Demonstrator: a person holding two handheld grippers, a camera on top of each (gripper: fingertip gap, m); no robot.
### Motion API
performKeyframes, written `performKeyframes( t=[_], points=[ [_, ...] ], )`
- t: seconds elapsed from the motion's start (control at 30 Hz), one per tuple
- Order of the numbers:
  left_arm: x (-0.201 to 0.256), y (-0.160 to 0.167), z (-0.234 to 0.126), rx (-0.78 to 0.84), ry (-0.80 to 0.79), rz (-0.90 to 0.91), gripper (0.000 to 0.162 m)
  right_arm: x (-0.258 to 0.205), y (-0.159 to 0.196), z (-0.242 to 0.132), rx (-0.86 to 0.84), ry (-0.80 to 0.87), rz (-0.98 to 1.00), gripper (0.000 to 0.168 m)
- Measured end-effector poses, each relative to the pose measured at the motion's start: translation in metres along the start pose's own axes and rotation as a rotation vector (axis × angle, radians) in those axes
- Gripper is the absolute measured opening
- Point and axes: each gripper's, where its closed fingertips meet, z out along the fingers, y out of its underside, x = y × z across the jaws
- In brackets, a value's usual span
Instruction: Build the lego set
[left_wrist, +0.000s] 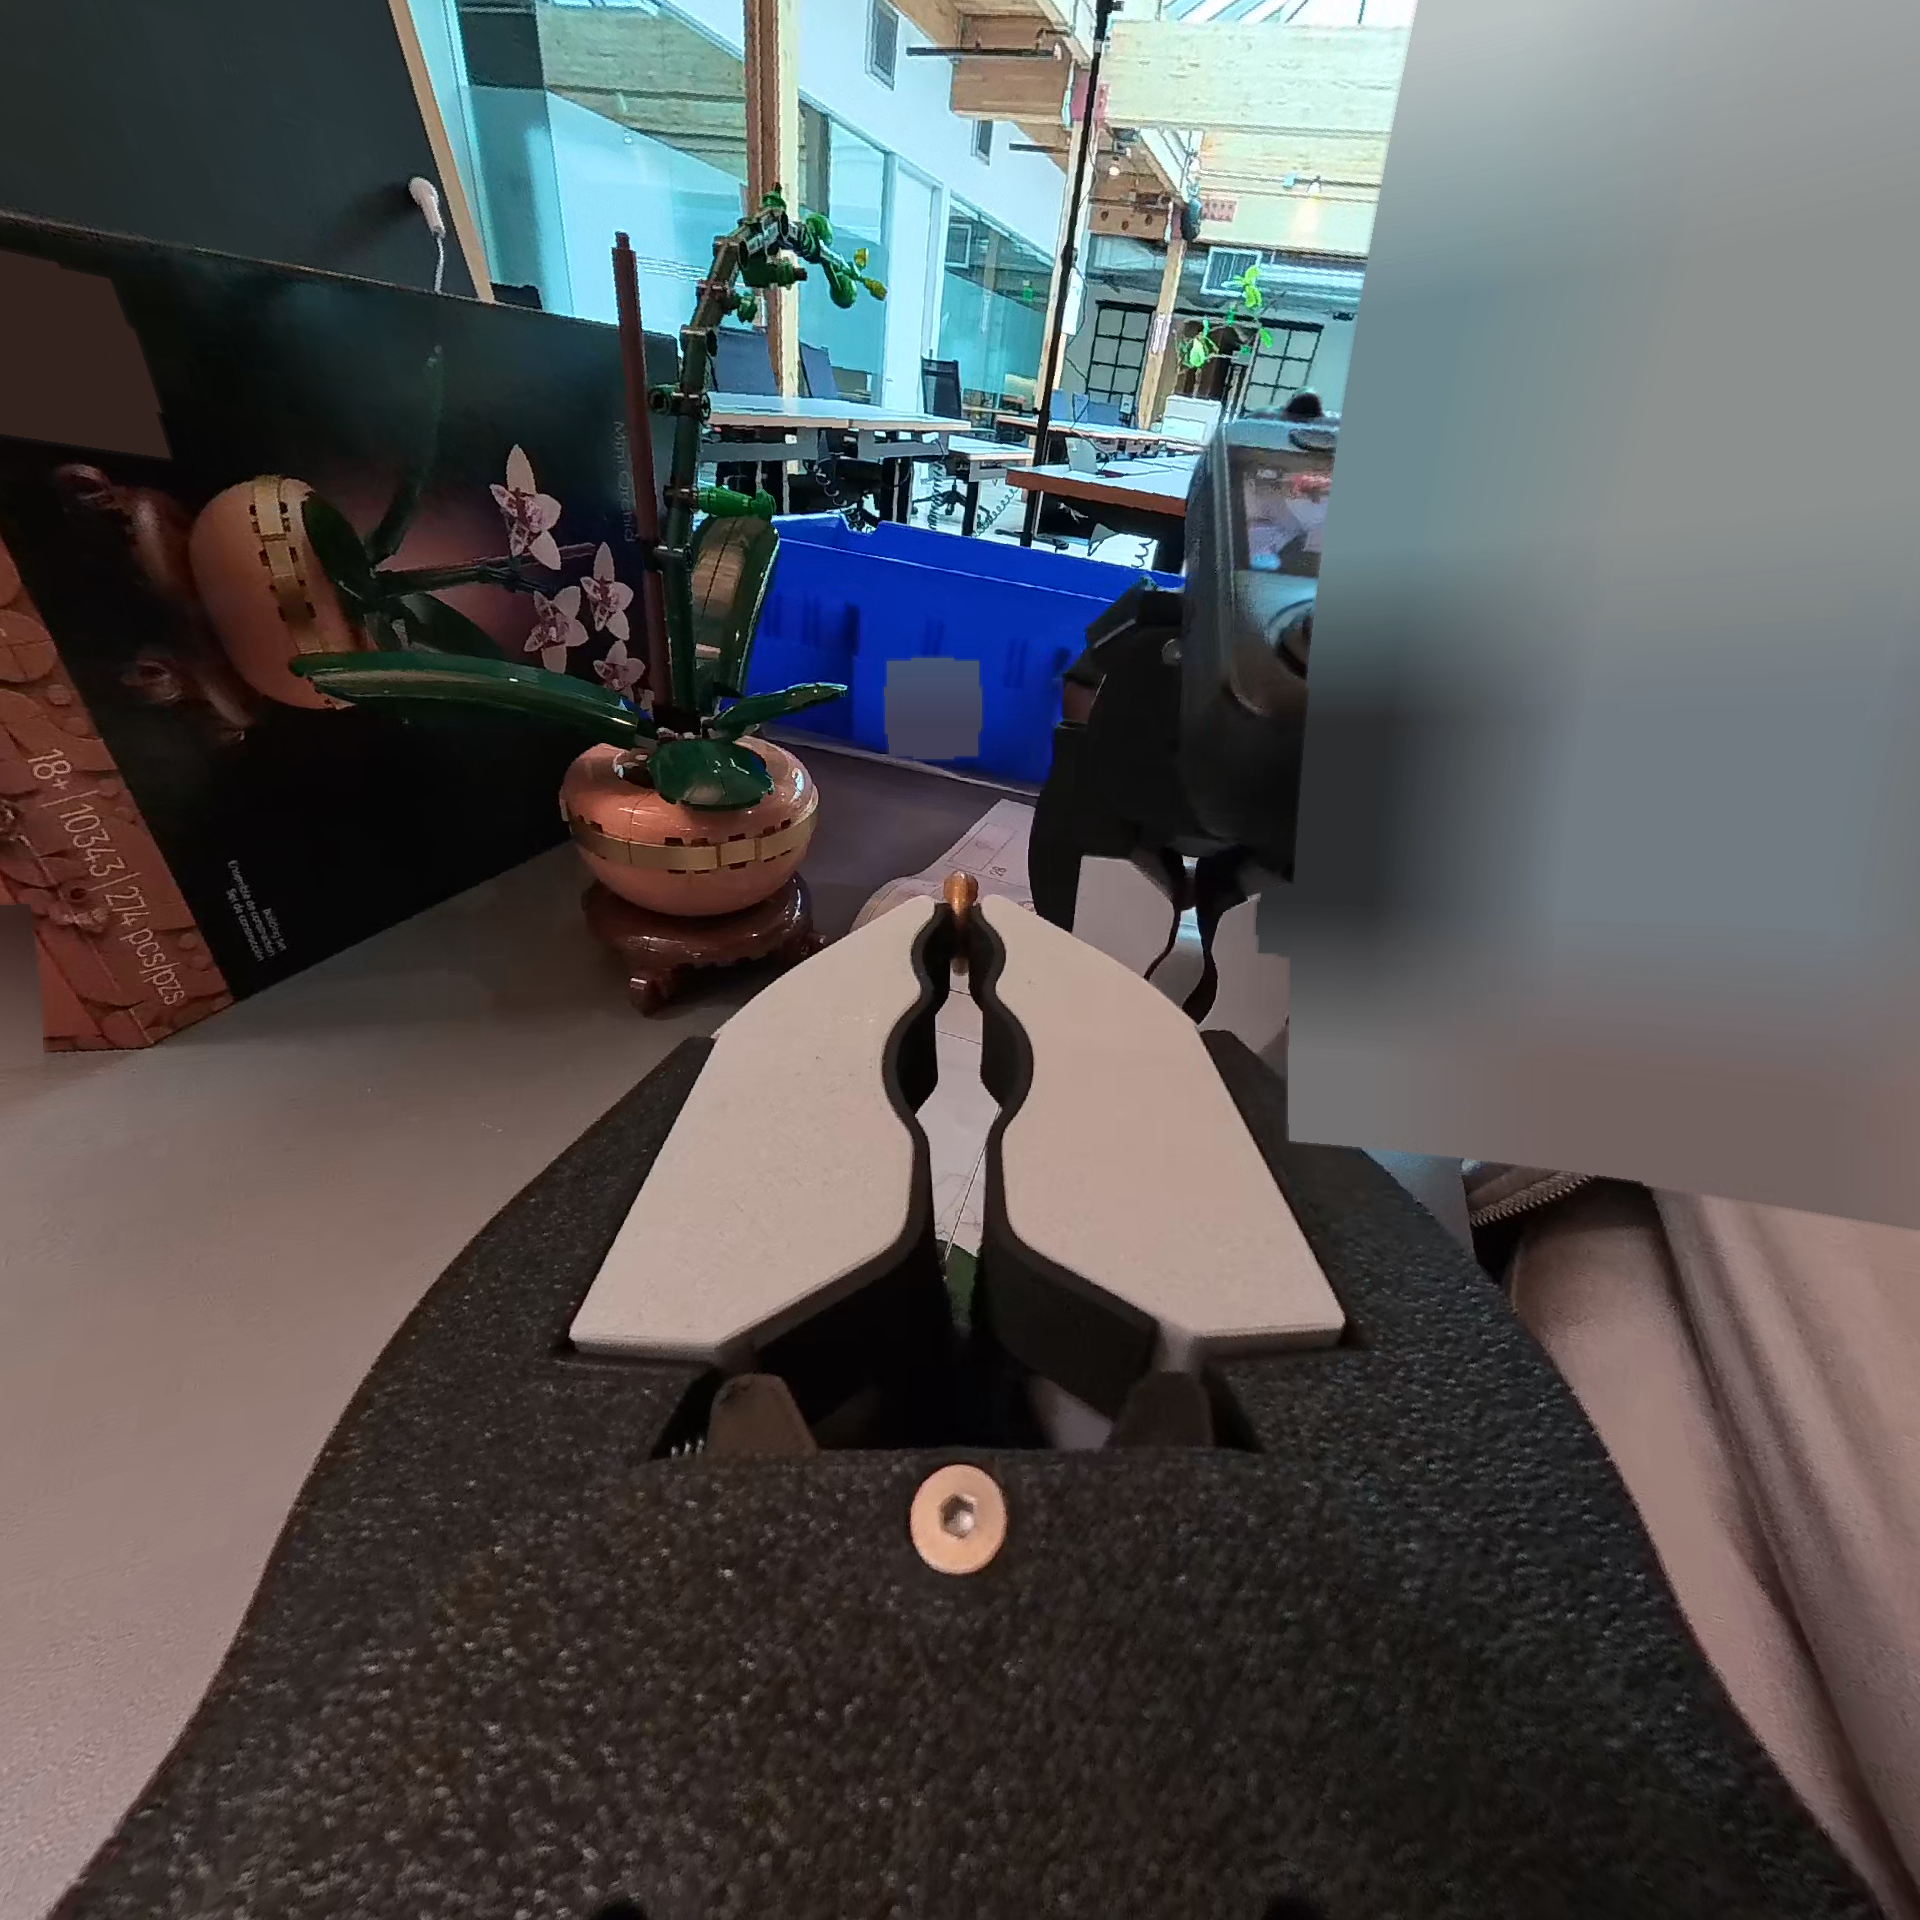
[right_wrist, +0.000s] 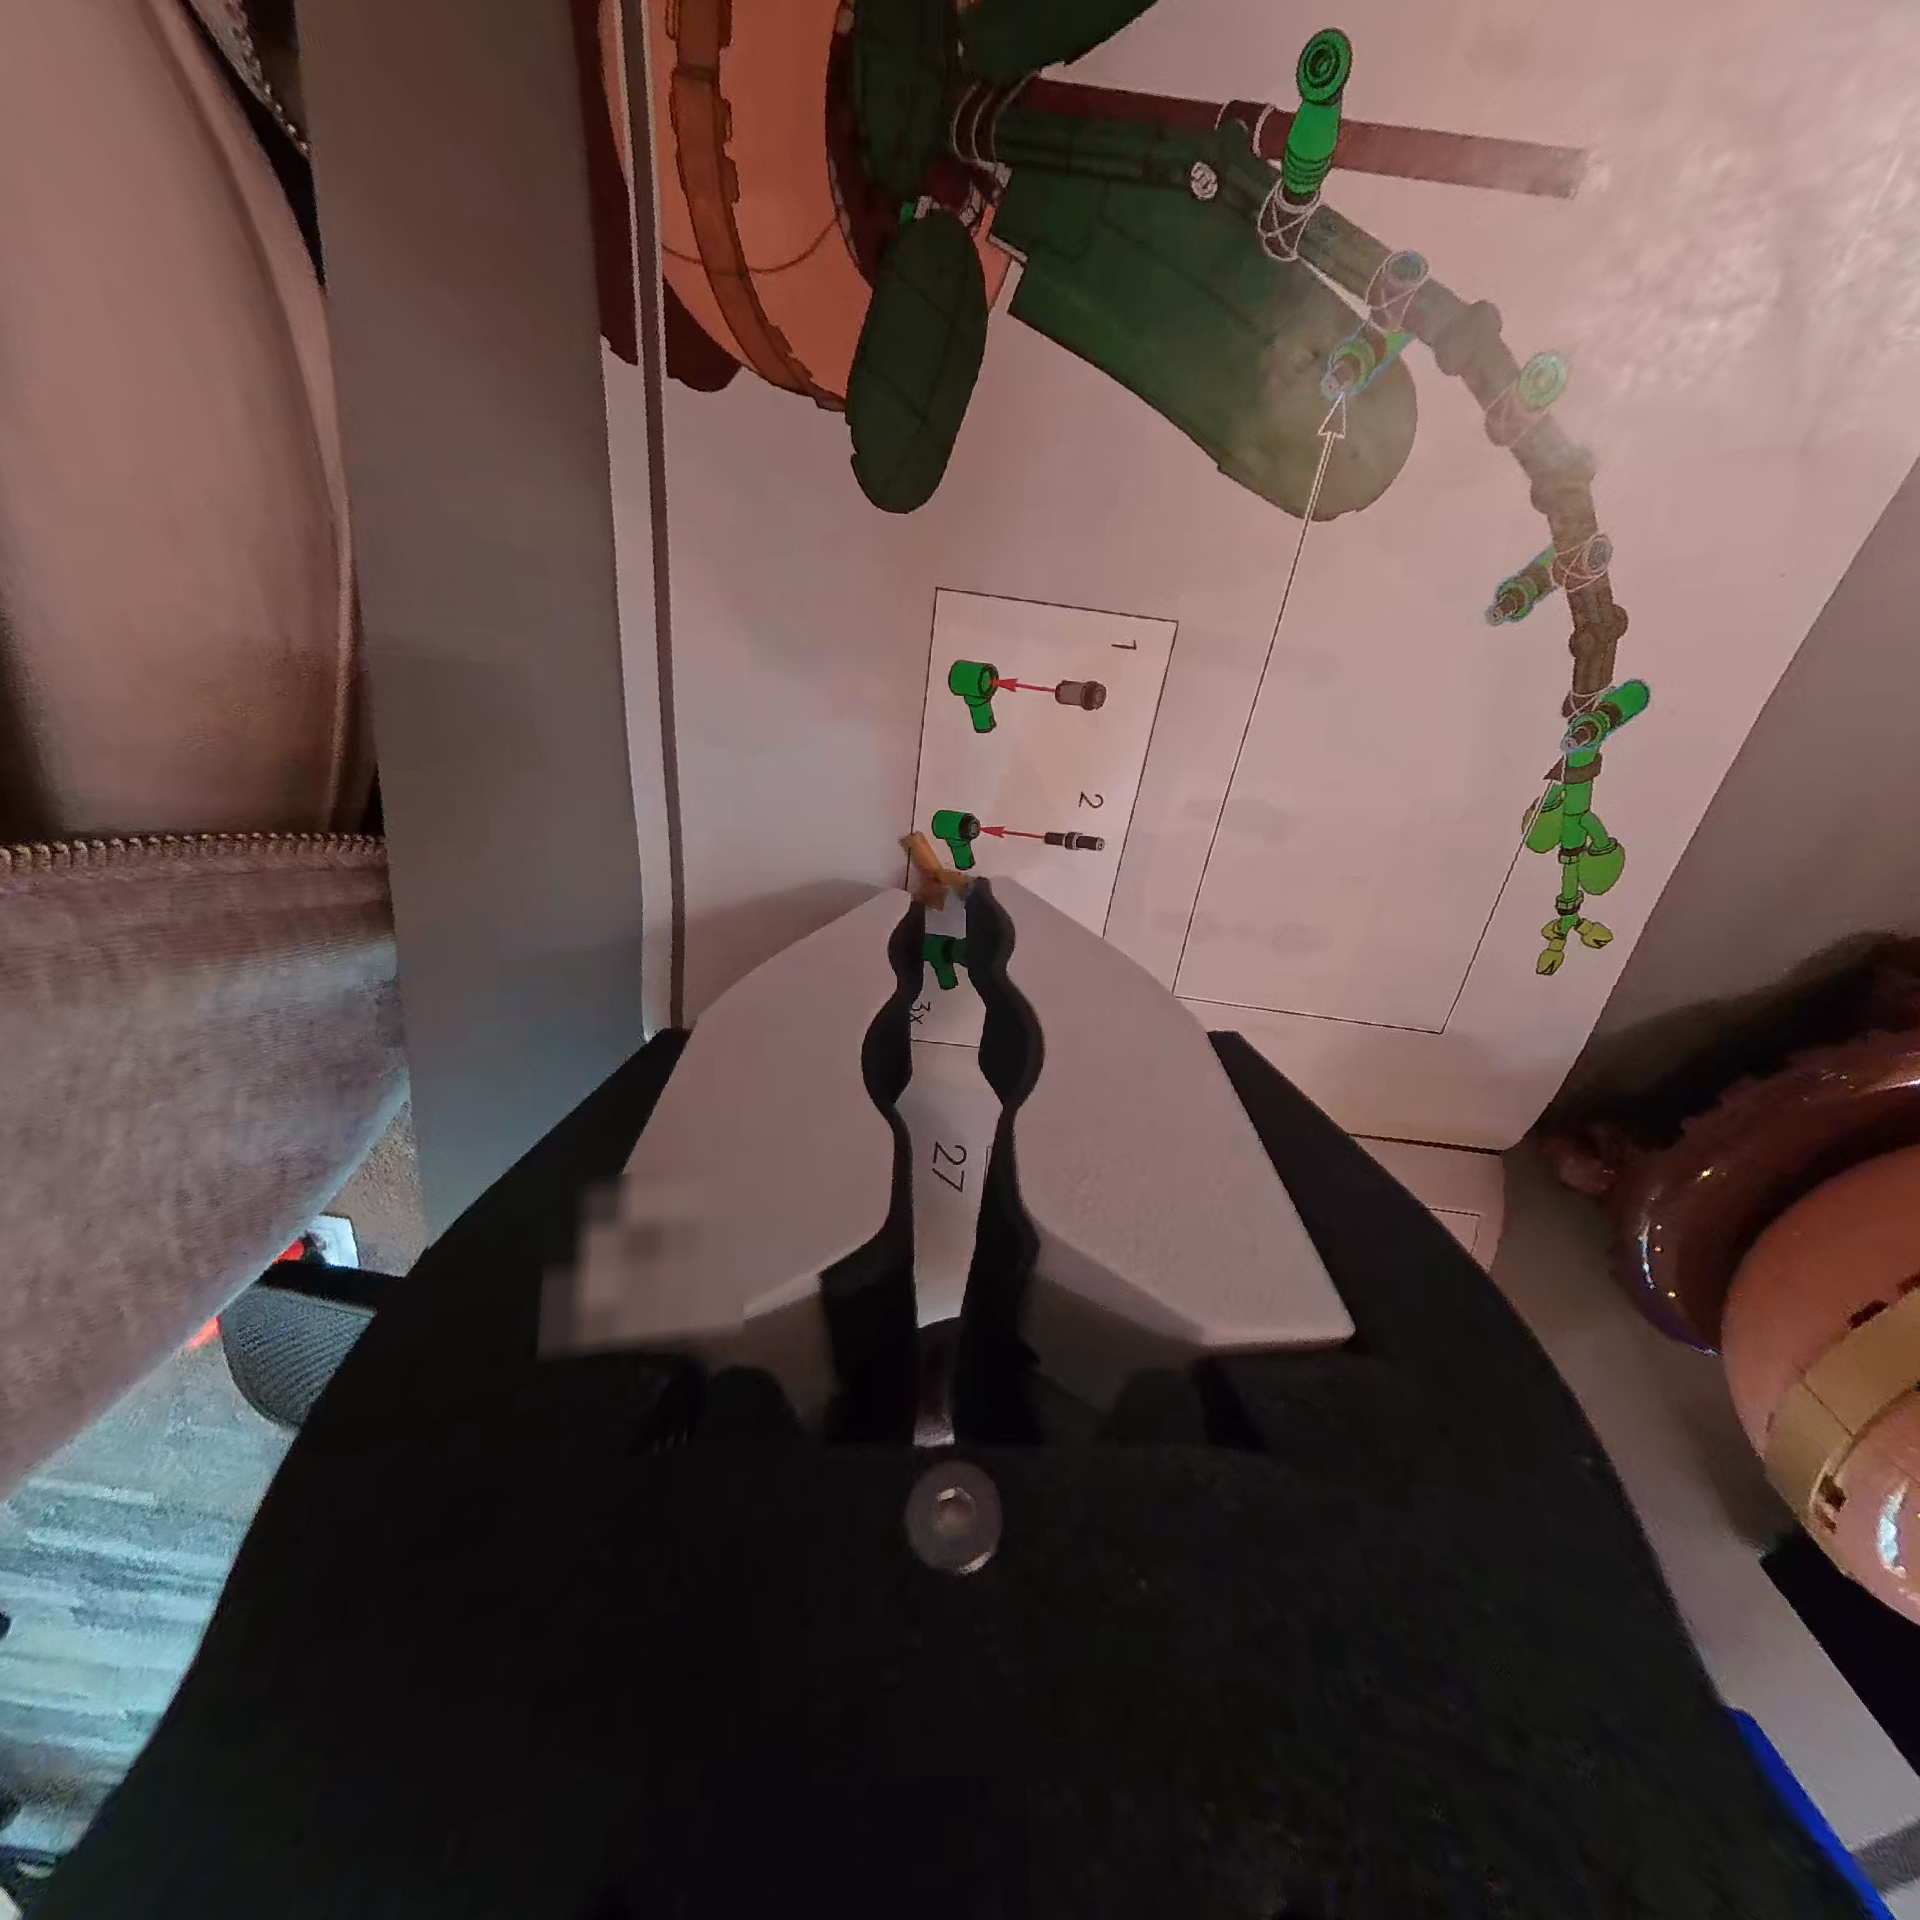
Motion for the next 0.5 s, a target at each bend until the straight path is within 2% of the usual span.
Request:
performKeyframes(
  t=[0.2, 0.27, 0.4, 0.5],
  points=[
    [-0.0003, -0.0003, -0.0003, 0.002, 0.0, -0.002, 0.002, -0.0002, 0.0004, -0.0003, 0.022, -0.015, -0.059, 0.008],
    [-0.0002, -0.0005, -0.0003, 0.004, 0.001, -0.004, 0.002, 0.0038, -0.0007, -0.0014, 0.044, 0.046, -0.137, 0.017],
    [0.0002, -0.0004, -0.0002, 0.003, -0.001, 0.005, 0.002, -0.0001, -0.0019, -0.0013, 0.062, 0.049, -0.265, 0.01],
    [0.0, -0.0003, -0.0003, 0.003, -0.002, 0.003, 0.002, 0.0003, -0.0021, -0.0011, 0.061, 0.011, -0.279, 0.012]
  ],
)
